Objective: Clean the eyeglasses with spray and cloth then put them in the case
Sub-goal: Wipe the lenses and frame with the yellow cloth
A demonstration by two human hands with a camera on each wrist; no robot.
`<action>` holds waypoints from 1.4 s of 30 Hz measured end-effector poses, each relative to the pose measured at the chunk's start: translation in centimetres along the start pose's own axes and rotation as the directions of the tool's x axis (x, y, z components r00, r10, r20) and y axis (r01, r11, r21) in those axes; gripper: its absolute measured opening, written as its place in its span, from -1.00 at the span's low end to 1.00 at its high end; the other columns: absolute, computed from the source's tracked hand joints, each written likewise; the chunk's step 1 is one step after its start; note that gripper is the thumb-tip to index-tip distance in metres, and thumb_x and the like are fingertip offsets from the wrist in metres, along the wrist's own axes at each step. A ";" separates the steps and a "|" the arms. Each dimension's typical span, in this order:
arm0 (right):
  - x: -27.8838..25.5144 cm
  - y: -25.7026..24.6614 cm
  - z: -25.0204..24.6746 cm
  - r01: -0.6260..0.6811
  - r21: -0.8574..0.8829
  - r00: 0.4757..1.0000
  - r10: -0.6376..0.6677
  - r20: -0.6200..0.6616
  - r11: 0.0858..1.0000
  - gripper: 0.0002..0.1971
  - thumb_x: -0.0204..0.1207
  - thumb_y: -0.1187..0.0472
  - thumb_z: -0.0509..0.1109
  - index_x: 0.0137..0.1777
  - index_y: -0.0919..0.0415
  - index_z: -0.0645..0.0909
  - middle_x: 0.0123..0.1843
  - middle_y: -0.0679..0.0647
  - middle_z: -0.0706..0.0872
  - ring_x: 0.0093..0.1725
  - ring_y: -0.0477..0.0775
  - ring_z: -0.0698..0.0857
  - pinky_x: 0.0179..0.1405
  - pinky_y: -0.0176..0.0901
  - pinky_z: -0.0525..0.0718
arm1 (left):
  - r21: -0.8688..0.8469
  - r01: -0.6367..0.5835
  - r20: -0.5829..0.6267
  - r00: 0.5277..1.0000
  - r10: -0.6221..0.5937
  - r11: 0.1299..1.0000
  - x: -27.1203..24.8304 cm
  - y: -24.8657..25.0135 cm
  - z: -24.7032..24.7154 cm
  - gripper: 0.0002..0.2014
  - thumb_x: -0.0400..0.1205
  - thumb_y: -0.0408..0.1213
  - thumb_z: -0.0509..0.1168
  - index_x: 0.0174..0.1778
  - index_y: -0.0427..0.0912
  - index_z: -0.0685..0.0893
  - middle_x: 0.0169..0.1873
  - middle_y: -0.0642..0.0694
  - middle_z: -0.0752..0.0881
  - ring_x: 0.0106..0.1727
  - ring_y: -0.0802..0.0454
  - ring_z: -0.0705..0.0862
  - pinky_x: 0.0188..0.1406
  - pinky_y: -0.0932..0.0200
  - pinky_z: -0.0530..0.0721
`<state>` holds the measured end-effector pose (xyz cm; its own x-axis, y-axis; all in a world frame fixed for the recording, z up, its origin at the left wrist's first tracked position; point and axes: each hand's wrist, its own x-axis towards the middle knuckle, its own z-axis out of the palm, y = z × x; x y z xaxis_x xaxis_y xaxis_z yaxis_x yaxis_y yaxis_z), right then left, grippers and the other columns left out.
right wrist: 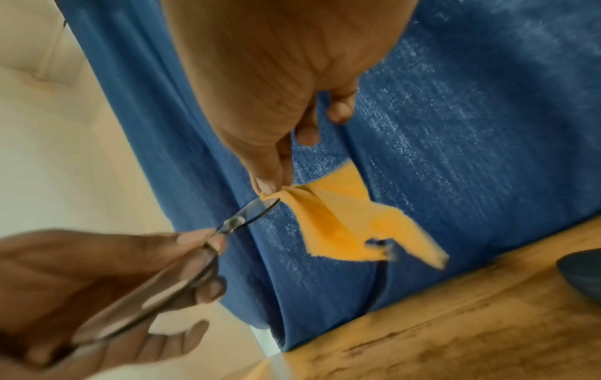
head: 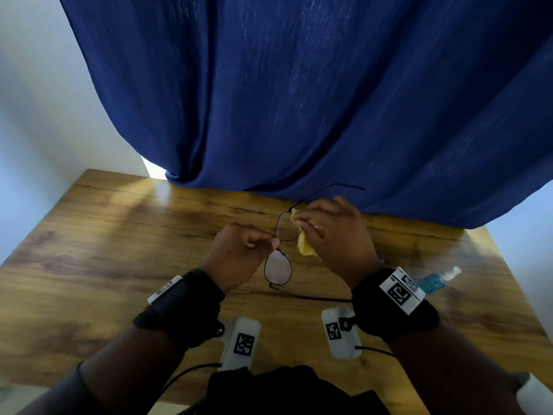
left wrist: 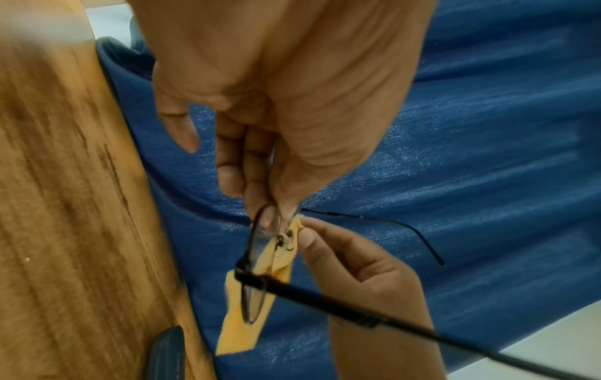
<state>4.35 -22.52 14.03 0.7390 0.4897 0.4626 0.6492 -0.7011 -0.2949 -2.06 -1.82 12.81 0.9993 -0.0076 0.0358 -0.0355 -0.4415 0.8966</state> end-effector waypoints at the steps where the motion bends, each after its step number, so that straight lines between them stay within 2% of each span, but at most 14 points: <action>1: -0.2 -0.1 0.0 0.055 0.011 0.998 -0.055 0.023 0.998 -0.79 0.66 0.03 0.37 0.07 -0.02 0.83 0.03 -0.11 0.78 0.00 0.04 0.65 -0.05 0.13 0.67 | 0.000 -0.001 -0.002 1.000 0.001 1.000 0.0 0.2 0.2 -0.87 0.68 -0.26 0.46 -0.08 -0.03 0.93 -0.13 0.19 0.89 -0.02 0.39 0.81 -0.01 0.51 0.67; 10: -0.4 -0.3 -0.7 0.169 -0.042 0.985 -0.170 -0.026 0.985 -0.77 0.66 -0.02 0.35 0.12 -0.09 0.84 0.01 -0.17 0.79 0.00 0.00 0.65 -0.07 0.02 0.53 | 0.016 -0.033 0.037 0.999 0.032 0.999 -0.2 1.8 0.9 -0.85 0.70 -0.27 0.44 -0.06 -0.07 0.94 -0.13 0.18 0.89 -0.01 0.41 0.80 -0.04 0.60 0.60; 12: -0.3 -0.1 -1.1 0.046 -0.062 0.996 -0.051 -0.076 0.997 -0.80 0.67 -0.02 0.37 0.11 -0.12 0.84 0.02 -0.20 0.80 0.00 0.02 0.66 -0.06 0.03 0.54 | 0.015 -0.028 0.034 0.999 0.028 0.999 -0.1 1.8 0.9 -0.86 0.70 -0.25 0.44 -0.05 -0.06 0.93 -0.12 0.18 0.89 0.01 0.42 0.79 -0.01 0.59 0.61; 14: -0.5 0.0 -1.0 -0.017 -0.060 0.995 0.011 -0.100 0.998 -0.84 0.66 0.02 0.41 0.09 -0.09 0.84 0.01 -0.17 0.81 0.00 0.04 0.67 -0.05 0.05 0.58 | 0.008 -0.018 0.024 1.000 0.018 1.000 0.0 1.7 0.9 -0.86 0.69 -0.25 0.44 -0.04 -0.05 0.93 -0.10 0.16 0.90 0.02 0.39 0.80 0.04 0.53 0.65; 18: -1.5 -0.1 -1.0 0.120 0.058 0.992 -0.123 0.040 0.991 -0.78 0.68 -0.01 0.36 0.08 -0.09 0.85 0.02 -0.17 0.78 0.05 -0.06 0.61 0.08 -0.17 0.46 | -0.029 0.011 0.011 1.000 -0.011 1.000 0.0 1.1 0.8 -0.86 0.68 -0.29 0.45 -0.06 -0.07 0.94 -0.13 0.13 0.91 -0.01 0.31 0.83 0.00 0.44 0.70; 22: -0.8 1.3 -1.7 -0.078 0.079 0.997 0.080 -0.017 0.994 -0.89 0.63 0.11 0.51 0.06 -0.02 0.86 0.07 -0.13 0.74 0.10 0.04 0.60 0.07 0.00 0.62 | -0.034 0.025 0.027 0.999 -0.024 0.999 0.0 1.2 1.1 -0.86 0.70 -0.23 0.44 -0.03 -0.04 0.93 -0.14 0.05 0.92 0.00 0.06 0.86 0.10 0.06 0.80; 25: -0.7 0.5 -1.4 -0.009 0.117 1.000 0.007 0.017 0.993 -0.91 0.64 0.15 0.48 0.05 0.02 0.83 0.14 -0.14 0.69 0.18 -0.03 0.59 0.12 -0.16 0.58 | -0.134 0.057 0.068 0.997 -0.048 0.989 0.2 1.4 1.1 -0.84 0.72 -0.22 0.41 0.02 -0.03 0.92 -0.05 0.06 0.92 0.09 0.02 0.87 0.27 -0.11 0.78; 27: -1.1 0.9 -1.8 -0.119 0.234 0.992 0.123 -0.003 0.965 -0.88 0.68 0.11 0.44 0.09 0.05 0.79 0.17 -0.19 0.71 0.20 -0.11 0.63 0.13 -0.23 0.62 | -0.250 0.065 0.057 0.997 -0.052 0.966 0.6 1.4 1.0 -0.83 0.73 -0.25 0.39 0.02 -0.12 0.92 -0.02 -0.01 0.92 0.14 -0.07 0.86 0.32 -0.16 0.76; 29: -1.6 1.6 -2.4 -0.377 0.578 0.901 0.432 0.045 0.724 -0.85 0.71 0.08 0.39 0.14 0.07 0.75 0.11 -0.16 0.83 0.15 -0.11 0.76 0.10 -0.15 0.73 | -0.379 0.055 0.004 0.998 -0.058 0.924 0.8 1.8 0.9 -0.83 0.71 -0.35 0.38 -0.02 -0.27 0.90 -0.05 -0.12 0.92 0.10 -0.05 0.86 0.27 -0.02 0.78; 32: -2.6 2.3 -2.8 -0.498 0.867 0.623 0.691 0.367 -0.012 -0.79 0.74 0.23 0.33 0.26 0.15 0.74 0.19 0.13 0.87 0.22 0.17 0.80 0.13 0.11 0.78 | -0.528 0.084 0.005 0.995 -0.096 0.845 1.1 2.1 0.6 -0.83 0.70 -0.39 0.38 -0.03 -0.35 0.88 -0.06 -0.23 0.91 0.05 -0.06 0.87 0.11 0.16 0.77; 35: -3.4 2.0 -3.1 -0.542 0.815 0.500 0.700 0.509 -0.206 -0.76 0.72 0.25 0.35 0.32 0.17 0.74 0.23 0.17 0.86 0.12 0.10 0.83 -0.09 0.00 0.79 | -0.582 0.117 0.023 0.992 -0.127 0.805 1.2 2.5 0.4 -0.82 0.70 -0.35 0.38 0.01 -0.33 0.88 -0.02 -0.19 0.92 0.11 -0.01 0.87 0.27 0.07 0.75; 37: -3.1 1.1 -3.9 -0.526 0.835 0.527 0.707 0.471 -0.164 -0.76 0.69 0.25 0.37 0.30 0.15 0.74 0.14 0.13 0.88 -0.03 -0.02 0.85 -0.20 -0.13 0.79 | -0.570 0.111 0.011 0.992 -0.128 0.814 1.3 2.6 0.5 -0.82 0.70 -0.32 0.39 0.03 -0.32 0.88 0.00 -0.17 0.91 0.16 -0.05 0.86 0.39 -0.06 0.71; 40: -2.5 -0.7 -5.9 -0.383 0.923 0.698 0.642 0.316 -0.037 -0.67 0.63 0.18 0.41 0.38 0.11 0.67 -0.12 0.04 0.87 -0.24 -0.10 0.77 -0.28 -0.22 0.76 | -0.544 0.104 0.014 0.993 -0.116 0.832 1.5 2.6 1.0 -0.81 0.72 -0.30 0.39 0.05 -0.29 0.89 0.01 -0.19 0.91 0.17 -0.12 0.86 0.39 -0.16 0.71; 42: -2.0 -2.3 -6.9 -0.356 0.892 0.829 0.534 0.165 0.278 -0.70 0.58 0.14 0.48 0.30 0.07 0.66 -0.18 -0.05 0.85 -0.22 -0.14 0.77 -0.25 -0.23 0.76 | -0.562 0.112 0.027 0.993 -0.117 0.819 1.6 3.0 1.5 -0.81 0.73 -0.31 0.38 0.04 -0.31 0.89 0.01 -0.21 0.91 0.14 -0.12 0.86 0.29 -0.10 0.74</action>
<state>0.11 -25.45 19.56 0.9892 0.1167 0.0884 0.0778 0.0928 -0.9926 -0.54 -4.47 14.87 0.9965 0.0204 -0.0814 0.0777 0.1421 0.9868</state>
